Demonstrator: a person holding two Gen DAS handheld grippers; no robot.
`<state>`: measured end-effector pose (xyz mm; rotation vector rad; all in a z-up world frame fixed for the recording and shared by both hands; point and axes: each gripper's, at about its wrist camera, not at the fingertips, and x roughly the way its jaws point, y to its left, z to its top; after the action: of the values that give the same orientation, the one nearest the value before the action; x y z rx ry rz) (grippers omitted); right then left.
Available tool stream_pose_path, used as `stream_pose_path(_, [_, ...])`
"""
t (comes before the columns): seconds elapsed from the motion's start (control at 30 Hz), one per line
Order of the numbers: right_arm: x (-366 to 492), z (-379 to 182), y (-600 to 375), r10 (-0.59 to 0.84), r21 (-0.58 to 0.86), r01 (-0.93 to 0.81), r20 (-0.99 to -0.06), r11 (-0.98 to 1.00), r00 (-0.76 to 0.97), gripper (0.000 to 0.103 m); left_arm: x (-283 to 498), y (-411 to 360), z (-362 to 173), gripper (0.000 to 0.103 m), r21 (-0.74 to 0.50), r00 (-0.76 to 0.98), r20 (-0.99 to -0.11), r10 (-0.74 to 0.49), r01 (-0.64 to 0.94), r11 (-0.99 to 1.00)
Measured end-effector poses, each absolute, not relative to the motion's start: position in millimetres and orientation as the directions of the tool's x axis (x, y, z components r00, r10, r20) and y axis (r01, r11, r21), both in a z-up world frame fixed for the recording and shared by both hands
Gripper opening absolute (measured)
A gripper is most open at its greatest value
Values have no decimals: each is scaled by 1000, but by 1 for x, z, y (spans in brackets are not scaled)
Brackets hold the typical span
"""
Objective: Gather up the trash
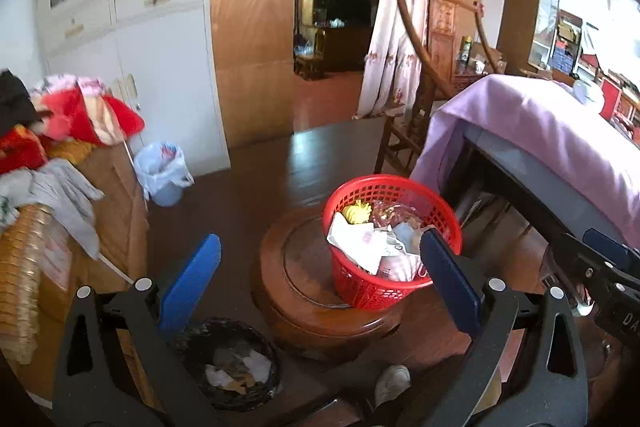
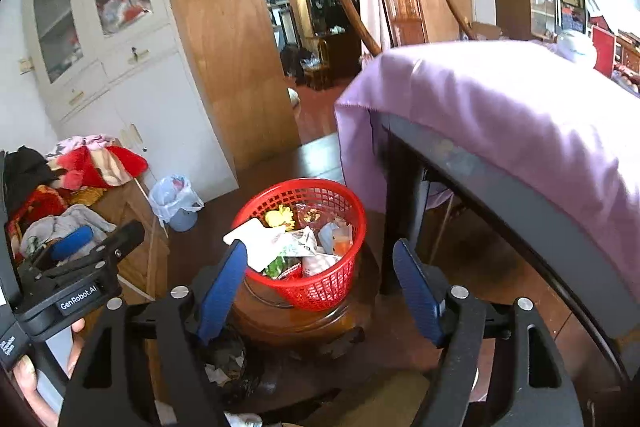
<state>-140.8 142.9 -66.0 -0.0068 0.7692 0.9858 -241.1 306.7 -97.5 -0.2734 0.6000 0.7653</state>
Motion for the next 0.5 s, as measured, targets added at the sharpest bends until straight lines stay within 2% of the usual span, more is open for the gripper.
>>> stream_pose_path(0.33, [-186, -42, 81, 757, 309, -764, -561, 567, 335, 88, -282, 250, -67, 96, 61, 577, -545, 609, -696, 715])
stream_pose_path(0.5, [-194, -43, 81, 740, 288, -763, -579, 578, 342, 89, -281, 246, -67, 96, 67, 597, -536, 597, -675, 735])
